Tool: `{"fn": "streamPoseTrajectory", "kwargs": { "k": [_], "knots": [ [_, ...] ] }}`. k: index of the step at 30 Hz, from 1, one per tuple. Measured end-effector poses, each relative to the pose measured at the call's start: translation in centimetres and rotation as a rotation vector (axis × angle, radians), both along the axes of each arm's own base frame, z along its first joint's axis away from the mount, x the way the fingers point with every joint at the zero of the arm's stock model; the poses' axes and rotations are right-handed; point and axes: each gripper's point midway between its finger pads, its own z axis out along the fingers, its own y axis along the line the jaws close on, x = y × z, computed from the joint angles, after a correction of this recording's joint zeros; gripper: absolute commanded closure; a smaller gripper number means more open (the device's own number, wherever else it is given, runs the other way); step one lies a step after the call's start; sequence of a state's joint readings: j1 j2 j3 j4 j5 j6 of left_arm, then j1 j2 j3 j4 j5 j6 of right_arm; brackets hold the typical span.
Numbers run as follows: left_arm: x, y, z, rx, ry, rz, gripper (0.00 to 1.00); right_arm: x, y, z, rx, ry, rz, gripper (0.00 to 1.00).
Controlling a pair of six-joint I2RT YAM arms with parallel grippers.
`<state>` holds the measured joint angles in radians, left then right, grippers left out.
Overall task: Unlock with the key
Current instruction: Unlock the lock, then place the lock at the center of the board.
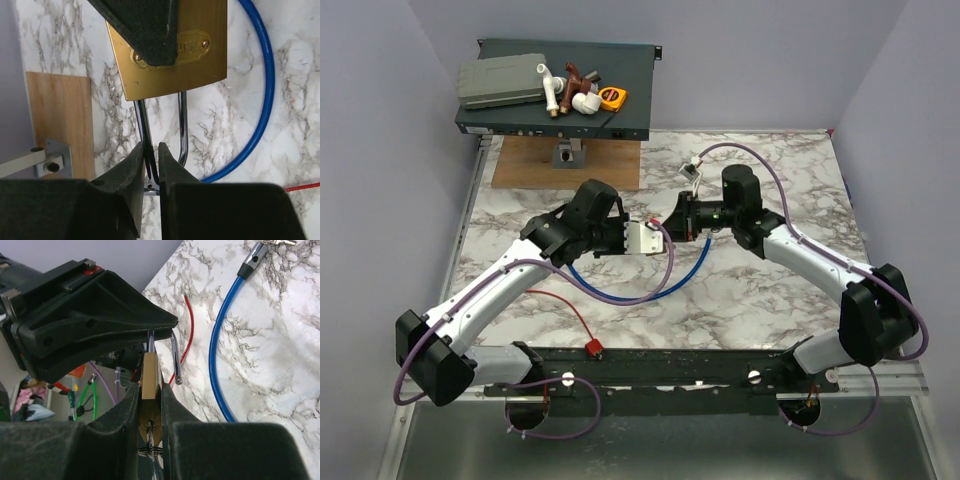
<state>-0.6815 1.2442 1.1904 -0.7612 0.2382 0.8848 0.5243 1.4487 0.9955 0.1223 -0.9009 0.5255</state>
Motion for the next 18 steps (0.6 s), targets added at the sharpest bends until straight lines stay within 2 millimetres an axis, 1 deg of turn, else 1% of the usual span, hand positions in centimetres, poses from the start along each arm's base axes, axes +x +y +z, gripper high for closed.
{"fn": "streamPoseTrajectory", "kwargs": {
  "k": [1, 2, 3, 4, 8, 9, 12, 15, 18],
  "knots": [
    [0.3, 0.0, -0.1, 0.007, -0.019, 0.004, 0.89, 0.2, 0.0, -0.2, 0.003, 0.017, -0.001, 0.99],
    [0.6, 0.0, -0.2, 0.017, -0.038, 0.008, 0.87, 0.3, -0.1, -0.3, 0.005, 0.031, -0.002, 0.99],
    [0.7, 0.0, -0.2, 0.023, -0.051, 0.01, 0.79, 0.4, -0.1, -0.3, 0.007, 0.041, -0.004, 0.99],
    [0.9, 0.0, -0.1, 0.031, -0.063, 0.013, 0.68, 0.4, -0.1, -0.3, 0.009, 0.049, -0.005, 0.99],
    [1.1, 0.3, -0.1, 0.051, -0.078, 0.027, 0.45, 1.3, -0.4, -0.1, 0.024, 0.074, -0.036, 0.99],
    [1.0, 0.3, -0.2, 0.055, -0.074, 0.032, 0.42, 1.7, -0.5, -0.3, 0.027, 0.087, -0.048, 0.99],
    [1.0, 0.7, -0.9, 0.073, -0.034, 0.077, 0.42, 3.1, -0.2, -1.3, 0.045, 0.136, -0.078, 0.99],
    [1.4, 0.9, -1.8, 0.099, 0.059, 0.147, 0.4, 4.1, 0.2, -3.5, 0.044, 0.196, -0.093, 0.99],
    [1.9, 1.3, -1.8, 0.06, 0.138, 0.225, 0.39, 4.5, 0.4, -5.7, 0.019, 0.233, -0.098, 0.99]
  ]
}}
